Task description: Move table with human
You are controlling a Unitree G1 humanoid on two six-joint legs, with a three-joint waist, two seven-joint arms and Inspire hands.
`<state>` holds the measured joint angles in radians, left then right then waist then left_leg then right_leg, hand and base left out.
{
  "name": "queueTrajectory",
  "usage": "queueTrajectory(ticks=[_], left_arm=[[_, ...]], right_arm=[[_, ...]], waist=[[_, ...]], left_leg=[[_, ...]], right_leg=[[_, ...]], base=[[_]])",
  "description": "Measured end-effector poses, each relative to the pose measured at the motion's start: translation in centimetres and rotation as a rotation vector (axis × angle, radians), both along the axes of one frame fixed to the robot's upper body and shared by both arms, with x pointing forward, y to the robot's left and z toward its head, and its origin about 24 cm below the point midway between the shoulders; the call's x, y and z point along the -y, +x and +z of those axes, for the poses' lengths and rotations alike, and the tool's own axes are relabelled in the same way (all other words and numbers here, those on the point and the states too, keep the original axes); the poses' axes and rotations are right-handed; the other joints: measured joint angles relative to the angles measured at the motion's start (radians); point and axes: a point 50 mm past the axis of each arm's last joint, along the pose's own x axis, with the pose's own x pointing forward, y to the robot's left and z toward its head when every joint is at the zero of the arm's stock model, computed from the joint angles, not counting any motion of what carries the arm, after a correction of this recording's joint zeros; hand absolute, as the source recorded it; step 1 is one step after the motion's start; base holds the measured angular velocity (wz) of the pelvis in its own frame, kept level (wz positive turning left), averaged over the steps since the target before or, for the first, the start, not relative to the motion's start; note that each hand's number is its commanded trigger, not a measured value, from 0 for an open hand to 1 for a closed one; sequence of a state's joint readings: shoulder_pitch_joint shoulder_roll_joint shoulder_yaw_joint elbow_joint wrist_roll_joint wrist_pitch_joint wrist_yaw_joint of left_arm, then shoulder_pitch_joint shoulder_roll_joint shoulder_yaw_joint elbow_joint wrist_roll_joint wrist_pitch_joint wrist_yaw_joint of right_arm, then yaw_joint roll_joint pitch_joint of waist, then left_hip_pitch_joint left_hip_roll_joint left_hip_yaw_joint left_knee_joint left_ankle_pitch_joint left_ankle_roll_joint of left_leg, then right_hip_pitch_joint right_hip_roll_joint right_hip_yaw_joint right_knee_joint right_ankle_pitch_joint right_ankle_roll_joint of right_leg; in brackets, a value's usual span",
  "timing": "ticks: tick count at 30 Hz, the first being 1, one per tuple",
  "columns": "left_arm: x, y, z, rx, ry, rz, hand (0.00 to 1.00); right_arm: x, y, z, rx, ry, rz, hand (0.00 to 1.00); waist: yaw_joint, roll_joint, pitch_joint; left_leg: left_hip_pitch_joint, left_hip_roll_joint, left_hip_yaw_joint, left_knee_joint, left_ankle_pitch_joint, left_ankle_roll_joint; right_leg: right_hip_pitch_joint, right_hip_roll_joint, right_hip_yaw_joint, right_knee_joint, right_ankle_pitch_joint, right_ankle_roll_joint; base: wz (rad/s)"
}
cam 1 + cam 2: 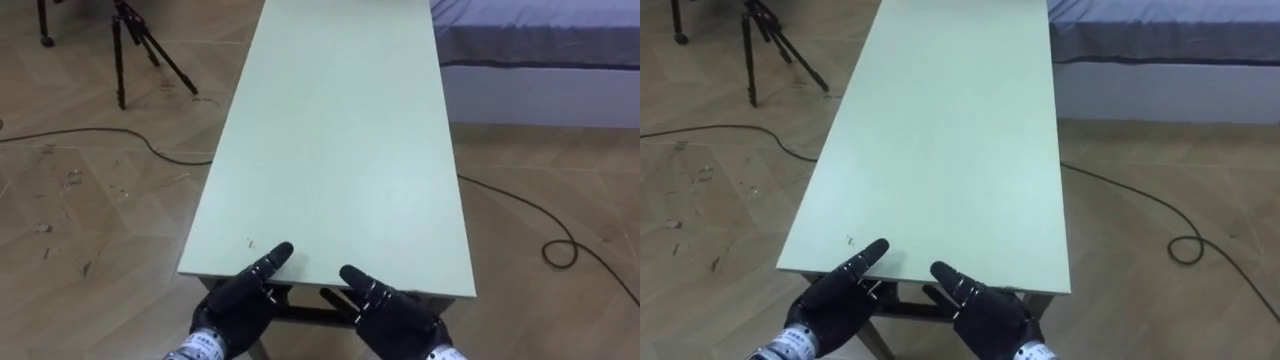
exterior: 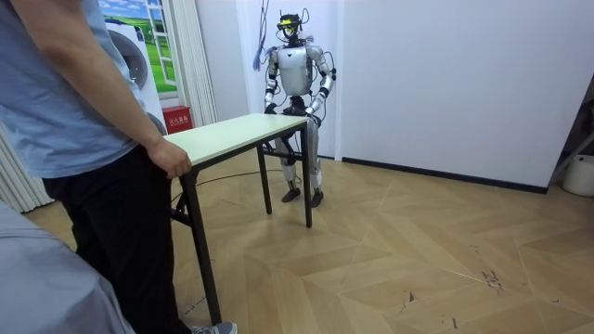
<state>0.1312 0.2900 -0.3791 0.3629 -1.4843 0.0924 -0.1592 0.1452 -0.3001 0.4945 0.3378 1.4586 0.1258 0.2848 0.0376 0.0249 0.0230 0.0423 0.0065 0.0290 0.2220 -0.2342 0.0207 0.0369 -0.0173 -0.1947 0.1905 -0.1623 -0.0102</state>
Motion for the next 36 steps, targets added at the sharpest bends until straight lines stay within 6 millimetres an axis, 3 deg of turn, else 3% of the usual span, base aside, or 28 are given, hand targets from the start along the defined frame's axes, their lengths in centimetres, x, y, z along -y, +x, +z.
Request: queueTrajectory(ticks=[7,14,22,28,34,35,36], left_arm=[[0.5,-0.1,-0.6,-0.064,-0.040,0.070,0.00],[0.5,-0.3,-1.1,-0.101,-0.042,0.103,0.00],[0.5,-0.3,-1.1,-0.099,-0.032,0.096,0.00],[0.5,-0.3,-1.1,-0.099,-0.033,0.097,0.00],[0.3,0.1,-1.0,-0.085,-0.047,0.149,0.00],[0.5,0.2,-1.0,-0.086,-0.050,0.157,0.30],[0.5,0.2,-0.9,-0.087,-0.050,0.159,0.59]], right_arm=[[-0.4,0.6,0.0,-0.063,0.016,-0.081,0.00],[-0.2,1.4,0.4,-0.093,0.039,-0.165,0.00],[-0.3,1.4,0.4,-0.104,0.066,-0.182,0.00],[-0.6,1.4,0.4,-0.113,0.077,-0.189,0.00],[-0.8,1.6,0.5,-0.121,0.087,-0.208,0.00],[-0.8,1.6,0.5,-0.121,0.085,-0.211,0.00],[-0.8,1.6,0.4,-0.122,0.084,-0.212,0.76]], waist=[[0.005,0.002,0.0009],[-0.003,0.024,0.0054],[-0.005,0.029,0.0026],[-0.008,0.040,-0.0048],[-0.011,0.041,-0.0055],[-0.011,0.041,-0.0054],[-0.013,0.041,-0.0054]], left_leg=[[0.019,0.000,0.000,-0.001,0.002,0.000],[0.021,0.002,0.010,-0.018,0.004,-0.001],[0.021,0.002,0.011,-0.017,0.004,0.000],[0.022,0.002,0.012,-0.016,0.006,0.000],[0.022,0.000,0.016,-0.016,0.013,0.000],[0.022,0.000,0.016,-0.017,0.013,0.000],[0.021,0.000,0.016,-0.016,0.013,0.000]], right_leg=[[0.016,0.000,0.004,0.003,0.000,-0.001],[0.013,0.001,0.005,0.012,0.001,-0.002],[0.012,0.000,0.005,0.013,0.001,-0.002],[0.011,0.000,0.005,0.013,0.001,-0.002],[0.009,-0.003,0.006,0.014,0.002,-0.002],[0.009,-0.003,0.006,0.015,0.002,-0.002],[0.009,-0.003,0.006,0.015,0.002,-0.002]], base=[[0.00],[-0.02],[0.00],[0.00],[0.00],[0.00],[0.00]])
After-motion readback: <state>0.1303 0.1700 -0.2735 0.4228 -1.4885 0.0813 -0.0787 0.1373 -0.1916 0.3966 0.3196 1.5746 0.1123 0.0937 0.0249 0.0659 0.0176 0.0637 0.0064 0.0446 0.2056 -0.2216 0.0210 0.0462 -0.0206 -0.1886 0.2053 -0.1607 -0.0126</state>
